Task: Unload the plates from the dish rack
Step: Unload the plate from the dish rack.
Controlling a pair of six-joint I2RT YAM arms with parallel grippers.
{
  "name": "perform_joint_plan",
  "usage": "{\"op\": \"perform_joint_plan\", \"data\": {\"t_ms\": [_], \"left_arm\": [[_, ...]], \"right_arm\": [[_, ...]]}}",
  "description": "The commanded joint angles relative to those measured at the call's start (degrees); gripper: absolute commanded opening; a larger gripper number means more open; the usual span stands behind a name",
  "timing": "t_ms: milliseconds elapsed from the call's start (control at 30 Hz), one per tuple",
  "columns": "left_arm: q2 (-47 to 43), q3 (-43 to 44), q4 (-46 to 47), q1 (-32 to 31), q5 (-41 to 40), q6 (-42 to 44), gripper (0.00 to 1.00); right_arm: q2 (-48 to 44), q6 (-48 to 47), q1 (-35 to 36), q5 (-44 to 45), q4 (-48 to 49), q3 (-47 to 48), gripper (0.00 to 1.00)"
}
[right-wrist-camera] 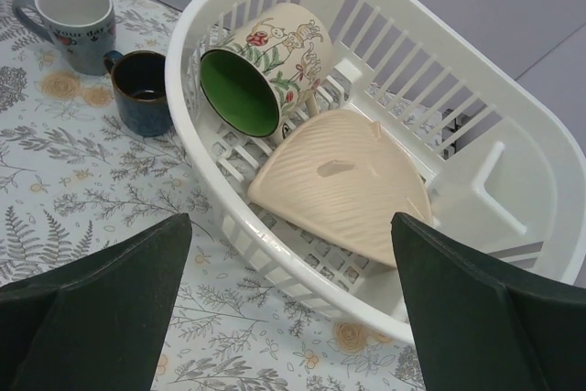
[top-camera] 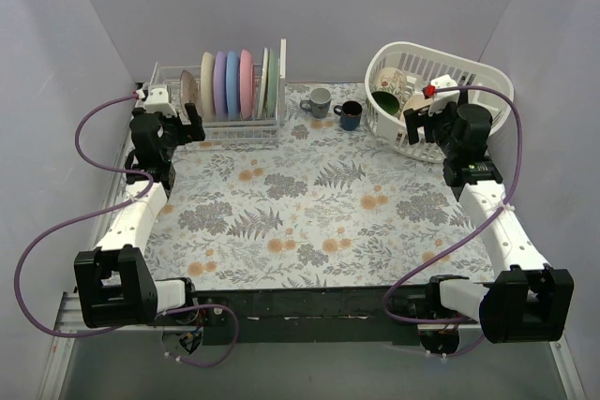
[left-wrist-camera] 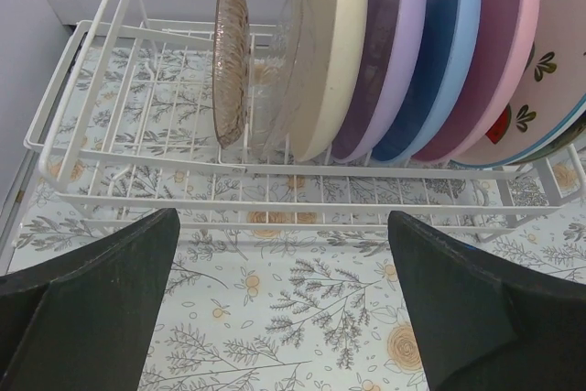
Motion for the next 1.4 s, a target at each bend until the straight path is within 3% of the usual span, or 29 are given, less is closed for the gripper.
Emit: {"op": "perform_joint_plan", "data": {"t_ms": [0, 200, 600, 800, 1100, 1367], "left_arm": [[-0.71, 2.07, 0.24, 0.03, 4.04, 1.14, 0.98], [-0.36, 3.65, -1.51, -0.14, 14.68, 3.77, 0.98], [3.77, 14.37, -7.84, -1.98, 24.26, 3.07, 0.93], [9.22, 23.77, -14.43, -11.64, 15.75, 7.46, 0.88], [13.97, 27.20, -13.99, -11.92, 5.30, 6.32, 0.78], [15.46, 29.58, -14.43, -11.49, 3.17, 11.42, 0.65]], "right_arm": [[-0.65, 0.13, -0.14, -1.15, 1.60, -0.54, 0.99], [-0.56, 0.22, -0.14, -2.56, 1.51, -0.89, 0.99], [0.93, -0.04, -0.14, -5.54, 0.64, -0.90, 0.99], [2.43, 0.13, -0.14, -6.86, -0.59, -0.19, 0.98], [1.90, -0.57, -0.14, -7.30, -0.07, -1.77, 0.99], [2.69, -0.57, -0.05, -8.18, -0.25, -2.21, 0.98]]}}
